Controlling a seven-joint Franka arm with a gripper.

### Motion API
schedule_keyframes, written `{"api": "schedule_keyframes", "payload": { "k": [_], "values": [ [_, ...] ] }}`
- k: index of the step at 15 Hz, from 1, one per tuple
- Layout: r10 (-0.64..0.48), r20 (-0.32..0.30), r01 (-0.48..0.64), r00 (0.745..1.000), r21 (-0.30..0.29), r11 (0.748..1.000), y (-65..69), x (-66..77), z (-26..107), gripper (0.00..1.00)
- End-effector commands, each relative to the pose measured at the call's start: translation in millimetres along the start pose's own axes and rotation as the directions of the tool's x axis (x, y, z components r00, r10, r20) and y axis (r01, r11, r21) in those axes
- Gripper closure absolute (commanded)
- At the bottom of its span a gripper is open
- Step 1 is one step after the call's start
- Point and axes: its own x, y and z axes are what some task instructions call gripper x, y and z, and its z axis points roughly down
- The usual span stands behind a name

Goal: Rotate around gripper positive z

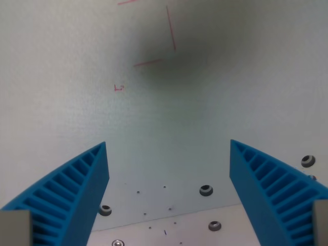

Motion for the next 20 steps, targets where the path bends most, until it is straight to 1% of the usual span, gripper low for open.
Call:
{"api": "schedule_keyframes", "payload": {
  "k": [1,10,20],
  "values": [
    [0.135,-0.004,-0.135,0.991,0.001,0.991,0.1,0.1,-1.8,0.0],
    [0.238,-0.004,-0.238,0.971,0.001,0.971,0.1,0.1,-1.8,0.0],
    [0.35,-0.004,-0.35,0.937,0.002,0.937,0.1,0.1,-1.8,0.0]
  ]
}}
